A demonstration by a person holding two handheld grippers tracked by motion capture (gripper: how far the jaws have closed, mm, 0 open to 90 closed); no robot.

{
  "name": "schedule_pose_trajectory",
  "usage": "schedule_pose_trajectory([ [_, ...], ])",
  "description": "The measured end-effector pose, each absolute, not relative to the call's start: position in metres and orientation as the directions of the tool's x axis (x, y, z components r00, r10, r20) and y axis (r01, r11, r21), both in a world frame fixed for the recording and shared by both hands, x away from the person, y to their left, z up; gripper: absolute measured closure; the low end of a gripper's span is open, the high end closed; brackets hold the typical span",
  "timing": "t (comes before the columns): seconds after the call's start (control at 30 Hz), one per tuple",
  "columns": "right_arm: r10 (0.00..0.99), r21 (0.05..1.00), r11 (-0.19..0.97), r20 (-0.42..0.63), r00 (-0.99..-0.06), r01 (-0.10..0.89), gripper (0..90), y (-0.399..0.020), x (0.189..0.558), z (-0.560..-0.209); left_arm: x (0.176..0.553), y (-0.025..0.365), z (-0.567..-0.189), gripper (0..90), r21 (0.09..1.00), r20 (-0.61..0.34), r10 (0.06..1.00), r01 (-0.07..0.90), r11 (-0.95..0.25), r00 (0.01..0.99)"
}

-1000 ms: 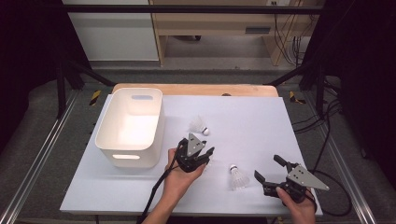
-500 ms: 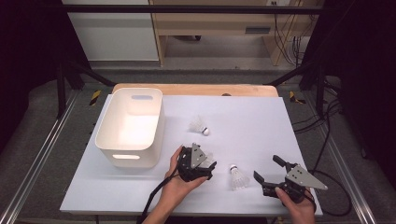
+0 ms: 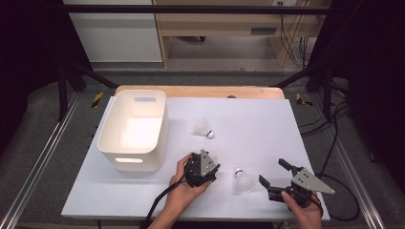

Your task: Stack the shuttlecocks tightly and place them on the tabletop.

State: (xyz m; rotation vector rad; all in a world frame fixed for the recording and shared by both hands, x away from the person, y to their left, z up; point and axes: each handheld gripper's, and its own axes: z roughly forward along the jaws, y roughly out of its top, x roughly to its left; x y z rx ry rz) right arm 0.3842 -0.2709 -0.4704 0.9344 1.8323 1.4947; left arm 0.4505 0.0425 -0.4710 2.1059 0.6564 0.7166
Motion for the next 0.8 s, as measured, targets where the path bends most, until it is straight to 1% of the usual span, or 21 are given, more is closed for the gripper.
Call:
schedule_pose_trajectory([
  [0.07,0.815,0.980,0.124,-0.012,-0.579,0.155,7.4,-0.271,0.384,-0.470,0.454,0.045,-0.470,53.3,0.822,0.253,0.683,0.221,-0.525,0.685],
  [0.1,0.815,0.980,0.124,-0.012,-0.579,0.155,7.4,-0.271,0.384,-0.470,0.454,0.045,-0.470,57.2,0.822,0.253,0.683,0.221,-0.525,0.685],
  [0.13,0.814,0.981,0.125,-0.014,-0.581,0.152,7.4,-0.271,0.384,-0.470,0.455,0.045,-0.469,63.0,0.827,0.253,0.684,0.213,-0.520,0.685],
  [0.23,0.813,0.981,0.122,-0.010,-0.582,0.154,7.4,-0.271,0.384,-0.470,0.457,0.046,-0.468,73.2,0.831,0.251,0.688,0.213,-0.514,0.681],
  [0.3,0.814,0.980,0.123,-0.010,-0.580,0.155,7.4,-0.271,0.384,-0.470,0.457,0.046,-0.467,74.6,0.832,0.247,0.691,0.216,-0.510,0.679],
  [0.37,0.814,0.980,0.123,-0.011,-0.580,0.155,7.4,-0.270,0.384,-0.470,0.459,0.047,-0.466,79.0,0.835,0.249,0.699,0.216,-0.505,0.671],
  [0.4,0.814,0.980,0.123,-0.010,-0.580,0.155,7.4,-0.271,0.384,-0.470,0.459,0.048,-0.465,84.2,0.840,0.254,0.709,0.214,-0.499,0.658],
  [0.43,0.813,0.981,0.122,-0.011,-0.582,0.153,7.4,-0.271,0.384,-0.470,0.461,0.050,-0.464,85.9,0.847,0.263,0.732,0.214,-0.488,0.629],
  [0.47,0.813,0.981,0.122,-0.011,-0.582,0.153,7.4,-0.271,0.384,-0.470,0.461,0.050,-0.464,87.7,0.847,0.263,0.732,0.214,-0.488,0.629],
  [0.5,0.813,0.981,0.122,-0.010,-0.582,0.154,7.3,-0.271,0.384,-0.470,0.463,0.054,-0.462,89.1,0.849,0.273,0.753,0.217,-0.481,0.598],
  [0.57,0.813,0.981,0.122,-0.010,-0.582,0.154,7.2,-0.271,0.384,-0.470,0.465,0.056,-0.461,89.5,0.854,0.270,0.765,0.222,-0.471,0.584],
  [0.6,0.813,0.981,0.122,-0.010,-0.582,0.154,7.2,-0.271,0.384,-0.470,0.467,0.059,-0.459,89.6,0.855,0.271,0.785,0.235,-0.462,0.557],
  [0.63,0.813,0.981,0.122,-0.010,-0.582,0.154,7.2,-0.271,0.384,-0.470,0.467,0.059,-0.459,89.6,0.855,0.271,0.785,0.235,-0.462,0.557],
  [0.73,0.812,0.981,0.123,-0.011,-0.583,0.153,7.2,-0.271,0.384,-0.470,0.471,0.064,-0.454,89.7,0.854,0.286,0.807,0.244,-0.459,0.516],
  [0.77,0.813,0.981,0.121,-0.010,-0.583,0.153,7.1,-0.271,0.384,-0.470,0.473,0.067,-0.450,89.7,0.858,0.296,0.822,0.243,-0.453,0.486],
  [0.8,0.813,0.981,0.121,-0.010,-0.583,0.153,7.1,-0.271,0.384,-0.470,0.473,0.067,-0.450,89.6,0.858,0.296,0.822,0.243,-0.453,0.486],
])
